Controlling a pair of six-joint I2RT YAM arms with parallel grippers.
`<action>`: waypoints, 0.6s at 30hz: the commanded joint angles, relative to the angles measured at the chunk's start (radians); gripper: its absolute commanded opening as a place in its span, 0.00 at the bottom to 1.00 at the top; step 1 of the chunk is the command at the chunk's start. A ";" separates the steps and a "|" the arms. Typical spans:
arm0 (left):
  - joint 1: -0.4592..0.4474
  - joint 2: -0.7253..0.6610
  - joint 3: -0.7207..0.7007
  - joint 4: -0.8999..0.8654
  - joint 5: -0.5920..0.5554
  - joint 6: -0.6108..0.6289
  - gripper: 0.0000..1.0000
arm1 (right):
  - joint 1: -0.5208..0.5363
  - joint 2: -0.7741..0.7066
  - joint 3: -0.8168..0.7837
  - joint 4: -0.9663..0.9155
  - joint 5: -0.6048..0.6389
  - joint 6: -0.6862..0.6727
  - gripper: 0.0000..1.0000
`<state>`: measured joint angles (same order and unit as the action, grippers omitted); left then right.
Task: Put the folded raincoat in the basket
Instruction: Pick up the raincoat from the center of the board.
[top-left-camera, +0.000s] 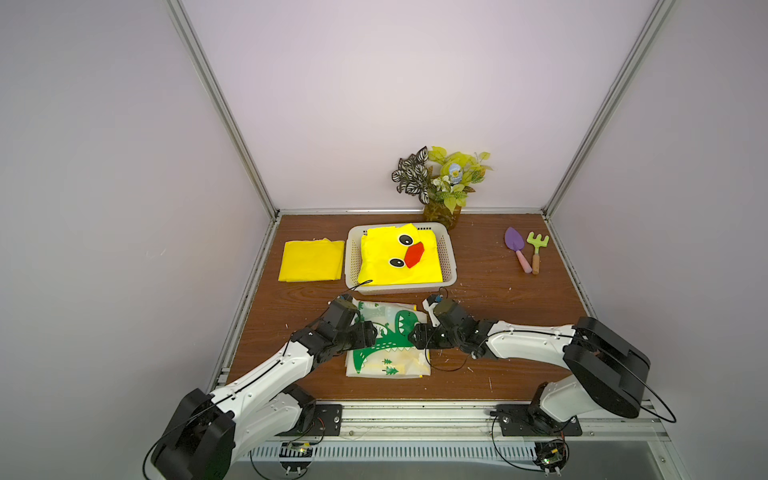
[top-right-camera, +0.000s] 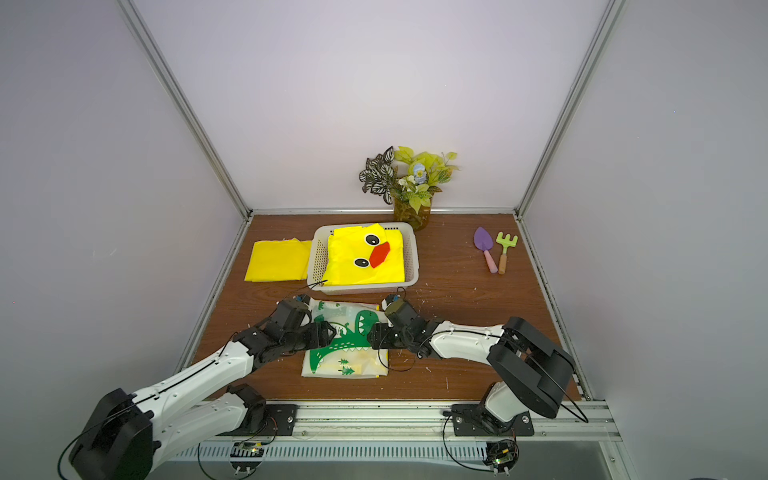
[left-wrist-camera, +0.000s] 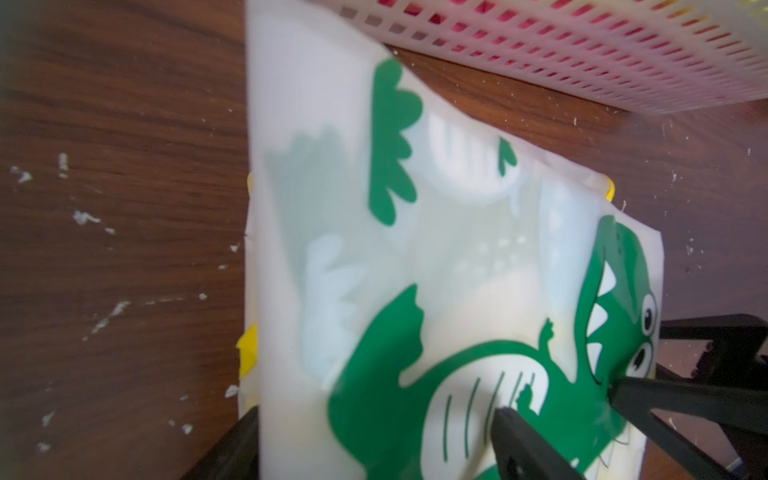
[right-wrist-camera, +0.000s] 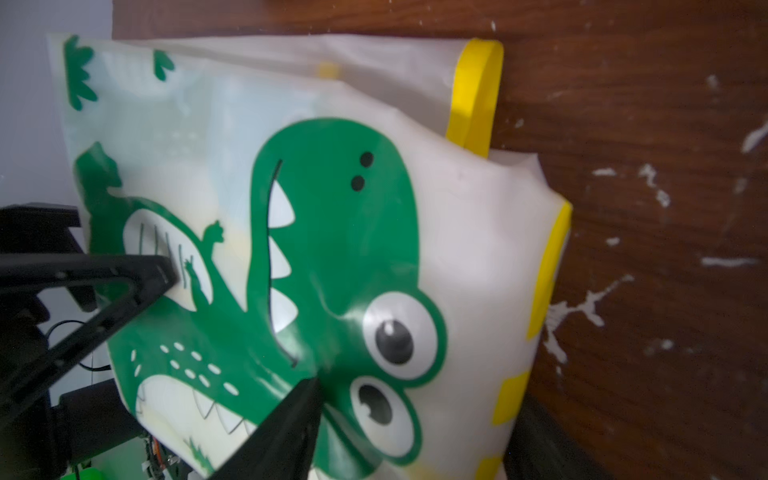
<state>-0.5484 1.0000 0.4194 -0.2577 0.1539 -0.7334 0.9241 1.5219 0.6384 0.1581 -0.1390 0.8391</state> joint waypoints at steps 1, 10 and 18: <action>-0.007 -0.015 -0.030 0.022 0.039 -0.024 0.76 | 0.014 0.036 0.000 0.011 -0.023 0.025 0.68; -0.009 -0.043 -0.005 0.009 0.052 -0.053 0.27 | 0.032 0.003 0.022 -0.051 0.023 0.014 0.36; -0.012 -0.060 0.094 -0.044 0.048 -0.075 0.00 | 0.035 -0.061 0.083 -0.162 0.049 -0.027 0.01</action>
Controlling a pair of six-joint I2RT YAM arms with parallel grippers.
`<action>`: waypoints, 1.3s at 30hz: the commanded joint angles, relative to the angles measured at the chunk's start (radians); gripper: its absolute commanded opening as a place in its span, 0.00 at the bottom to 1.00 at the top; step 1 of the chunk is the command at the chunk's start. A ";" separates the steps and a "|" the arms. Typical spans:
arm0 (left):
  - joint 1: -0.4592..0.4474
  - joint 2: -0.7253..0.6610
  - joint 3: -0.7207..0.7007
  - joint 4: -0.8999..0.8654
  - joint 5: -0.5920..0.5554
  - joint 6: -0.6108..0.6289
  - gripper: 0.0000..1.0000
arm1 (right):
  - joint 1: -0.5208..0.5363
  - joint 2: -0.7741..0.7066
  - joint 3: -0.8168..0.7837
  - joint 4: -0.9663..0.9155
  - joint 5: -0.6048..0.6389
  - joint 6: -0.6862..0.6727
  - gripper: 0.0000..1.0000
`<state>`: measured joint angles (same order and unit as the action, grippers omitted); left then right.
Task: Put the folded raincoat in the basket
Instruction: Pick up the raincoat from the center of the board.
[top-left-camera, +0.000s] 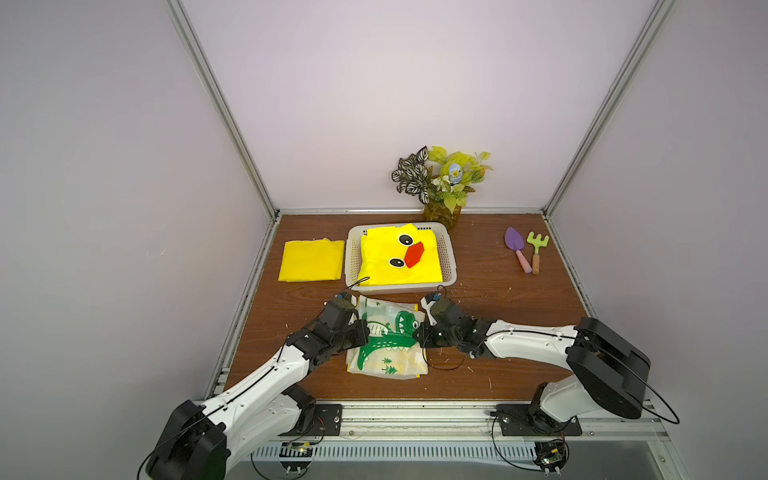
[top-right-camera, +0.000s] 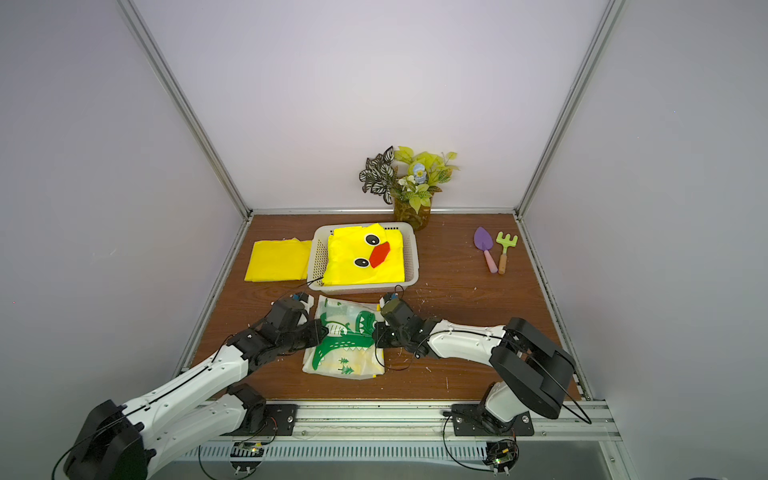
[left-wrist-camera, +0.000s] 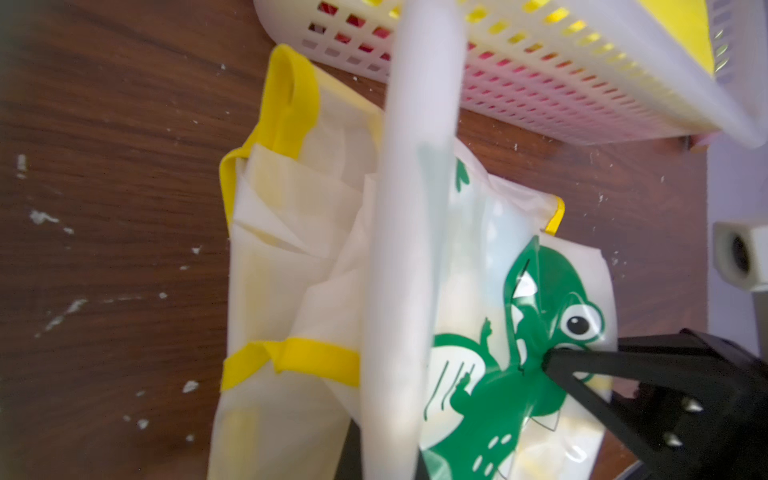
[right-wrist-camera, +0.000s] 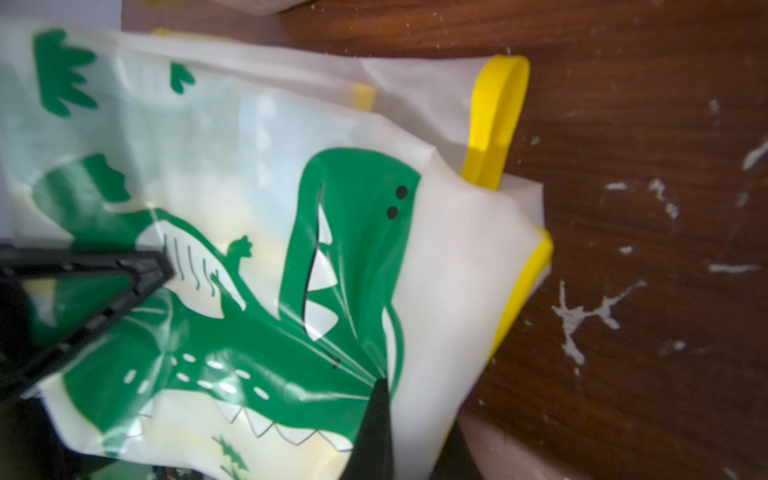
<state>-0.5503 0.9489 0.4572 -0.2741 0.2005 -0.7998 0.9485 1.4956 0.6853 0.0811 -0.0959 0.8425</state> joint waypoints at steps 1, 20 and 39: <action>-0.011 -0.009 0.071 -0.040 0.001 -0.009 0.00 | 0.012 -0.044 0.040 -0.095 0.007 -0.035 0.00; -0.013 -0.012 0.335 -0.242 -0.061 -0.018 0.00 | 0.011 -0.214 0.174 -0.315 0.027 -0.118 0.00; -0.008 0.216 0.764 -0.304 -0.095 0.039 0.00 | -0.235 -0.192 0.427 -0.264 -0.152 -0.155 0.00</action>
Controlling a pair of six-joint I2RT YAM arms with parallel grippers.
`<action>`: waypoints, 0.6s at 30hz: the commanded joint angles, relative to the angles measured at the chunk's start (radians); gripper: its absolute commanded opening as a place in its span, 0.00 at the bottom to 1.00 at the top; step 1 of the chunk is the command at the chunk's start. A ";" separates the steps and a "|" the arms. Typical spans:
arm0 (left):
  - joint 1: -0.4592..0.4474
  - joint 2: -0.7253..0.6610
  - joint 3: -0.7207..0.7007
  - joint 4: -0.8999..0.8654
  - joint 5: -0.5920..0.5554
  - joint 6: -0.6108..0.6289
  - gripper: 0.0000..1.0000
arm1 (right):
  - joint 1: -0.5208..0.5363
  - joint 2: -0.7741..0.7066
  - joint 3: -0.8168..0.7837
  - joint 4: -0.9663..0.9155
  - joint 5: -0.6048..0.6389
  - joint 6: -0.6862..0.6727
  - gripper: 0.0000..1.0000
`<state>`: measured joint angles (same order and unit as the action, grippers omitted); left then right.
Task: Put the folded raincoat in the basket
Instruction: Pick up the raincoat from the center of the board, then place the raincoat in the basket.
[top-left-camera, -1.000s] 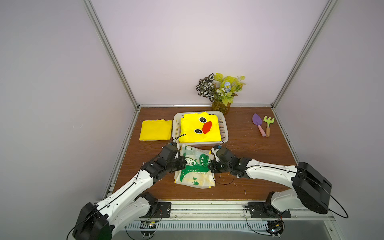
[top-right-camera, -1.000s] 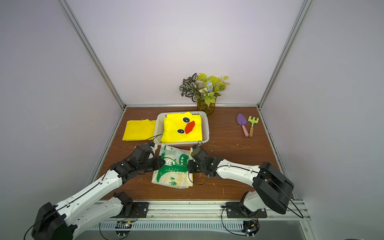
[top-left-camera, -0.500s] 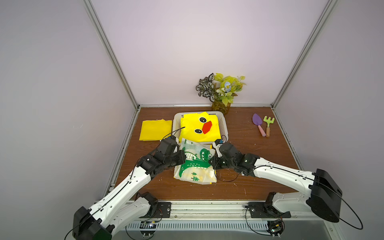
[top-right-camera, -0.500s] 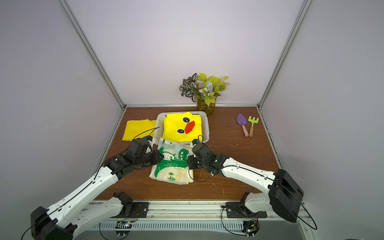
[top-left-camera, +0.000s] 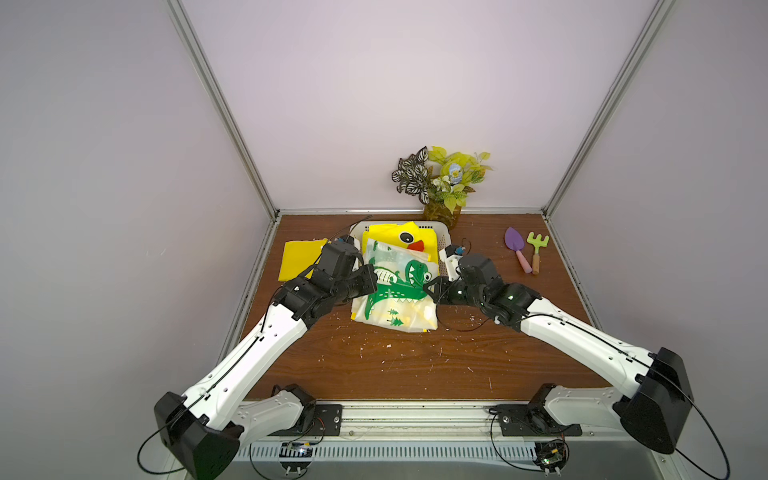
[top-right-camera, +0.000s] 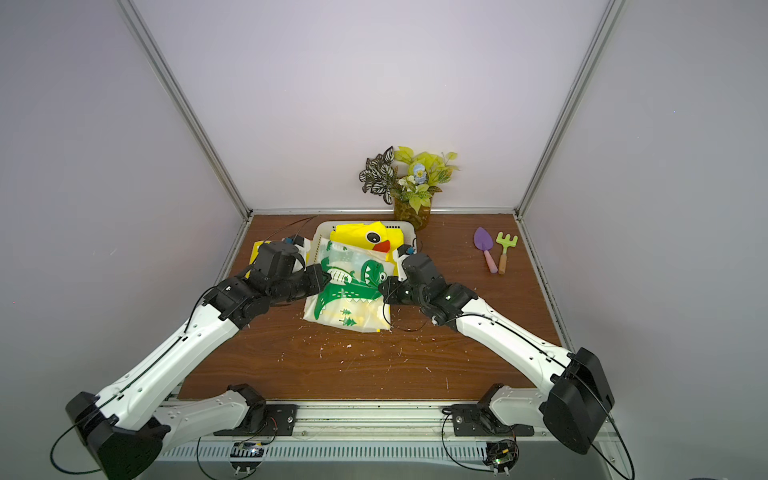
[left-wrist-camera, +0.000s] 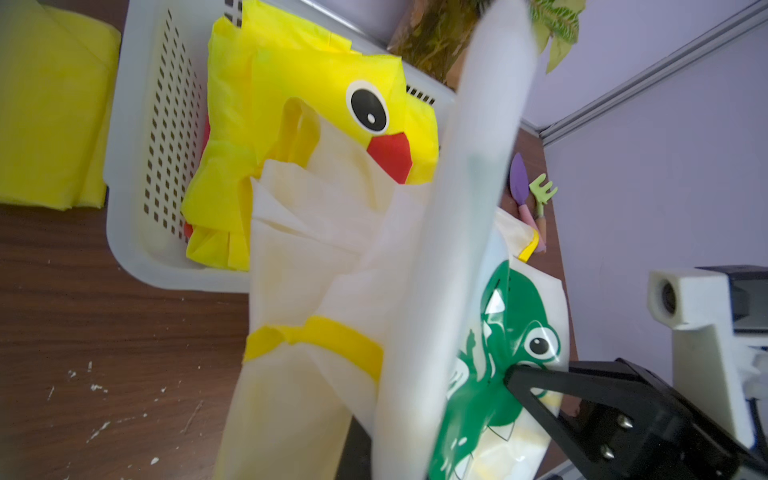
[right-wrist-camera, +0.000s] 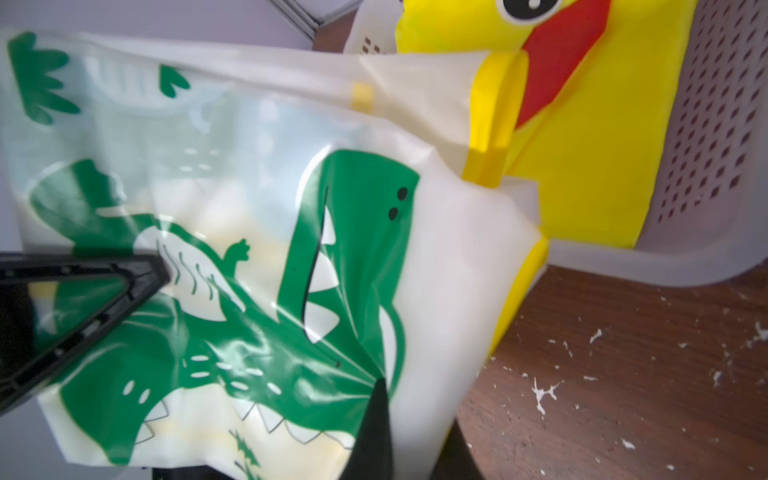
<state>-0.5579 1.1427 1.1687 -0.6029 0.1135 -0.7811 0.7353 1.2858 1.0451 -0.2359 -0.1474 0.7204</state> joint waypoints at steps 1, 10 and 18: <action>0.004 0.036 0.068 0.025 -0.007 0.024 0.00 | -0.038 0.033 0.086 0.051 -0.115 -0.037 0.00; 0.101 0.247 0.244 0.029 0.022 0.081 0.00 | -0.142 0.233 0.288 0.043 -0.247 -0.082 0.00; 0.148 0.484 0.352 0.139 0.060 0.144 0.00 | -0.246 0.465 0.473 0.016 -0.298 -0.122 0.00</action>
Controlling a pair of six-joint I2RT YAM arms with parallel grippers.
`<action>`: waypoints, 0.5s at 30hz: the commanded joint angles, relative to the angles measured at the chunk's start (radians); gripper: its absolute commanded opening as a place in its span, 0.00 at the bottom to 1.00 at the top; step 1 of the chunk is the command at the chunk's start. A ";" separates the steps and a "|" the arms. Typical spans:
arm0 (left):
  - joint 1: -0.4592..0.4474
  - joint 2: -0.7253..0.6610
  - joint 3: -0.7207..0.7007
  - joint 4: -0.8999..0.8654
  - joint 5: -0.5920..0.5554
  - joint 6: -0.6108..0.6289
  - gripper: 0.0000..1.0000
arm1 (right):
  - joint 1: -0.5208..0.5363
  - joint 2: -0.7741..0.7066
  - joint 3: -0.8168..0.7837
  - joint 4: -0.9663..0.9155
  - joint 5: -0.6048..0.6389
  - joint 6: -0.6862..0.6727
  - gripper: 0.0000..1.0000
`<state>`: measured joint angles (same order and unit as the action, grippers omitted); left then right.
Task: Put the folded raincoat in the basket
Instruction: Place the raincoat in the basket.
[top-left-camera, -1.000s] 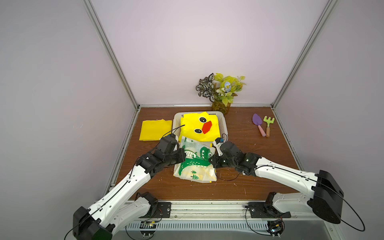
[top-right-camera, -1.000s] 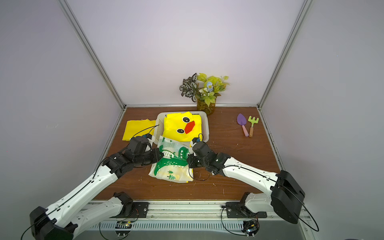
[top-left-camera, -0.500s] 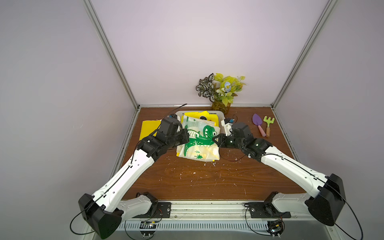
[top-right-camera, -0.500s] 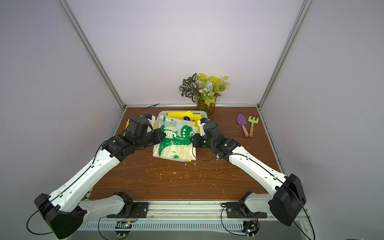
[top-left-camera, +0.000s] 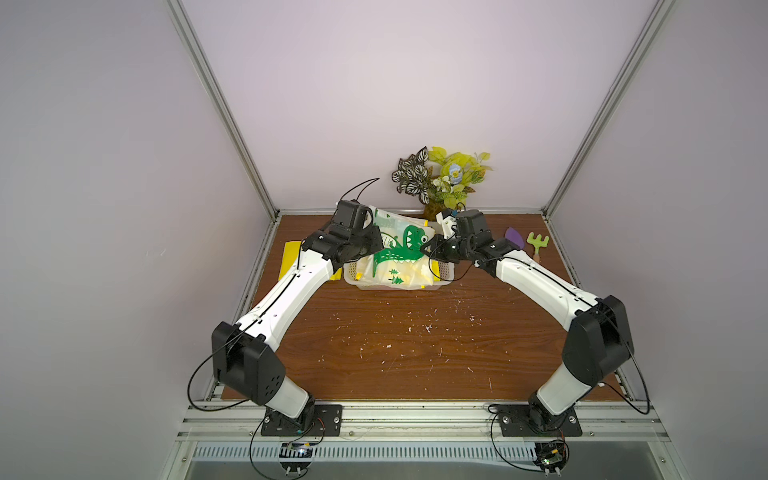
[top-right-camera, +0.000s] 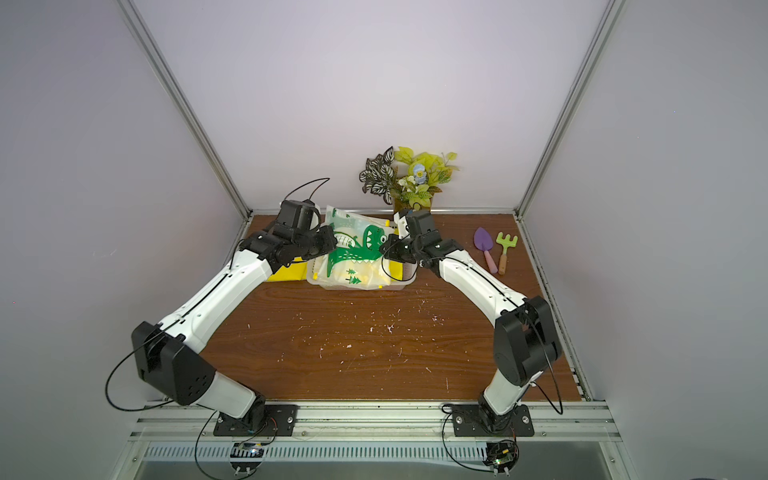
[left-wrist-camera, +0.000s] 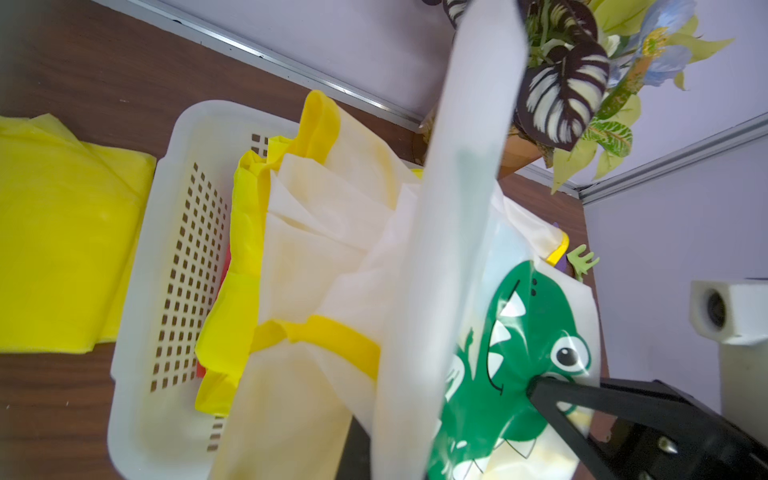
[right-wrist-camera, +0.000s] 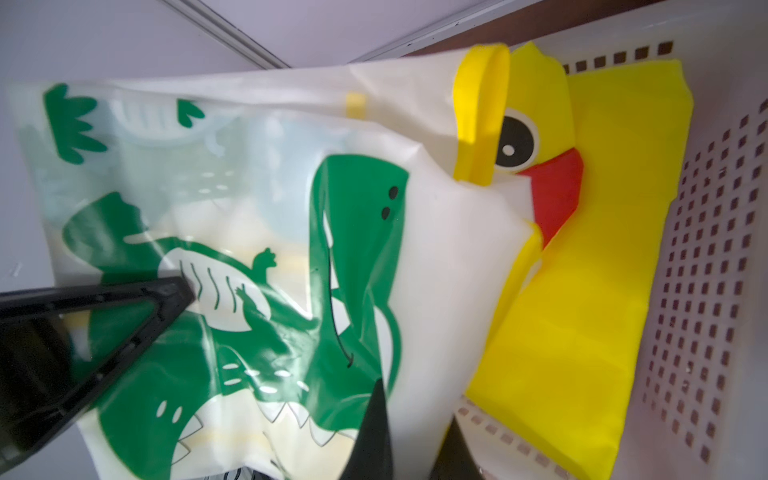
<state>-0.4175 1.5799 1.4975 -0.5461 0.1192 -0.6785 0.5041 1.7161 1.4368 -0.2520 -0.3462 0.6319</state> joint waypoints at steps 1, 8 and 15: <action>0.014 0.067 0.019 0.100 0.056 0.044 0.00 | -0.027 0.061 0.107 0.018 -0.102 -0.046 0.00; 0.085 0.213 -0.008 0.196 0.093 0.079 0.03 | -0.078 0.236 0.232 -0.036 -0.116 -0.093 0.00; 0.111 0.323 0.073 0.120 0.119 0.144 0.26 | -0.088 0.301 0.285 -0.066 -0.113 -0.118 0.10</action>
<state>-0.3176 1.8896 1.5162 -0.3954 0.2150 -0.5823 0.4217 2.0399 1.6672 -0.3233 -0.4263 0.5449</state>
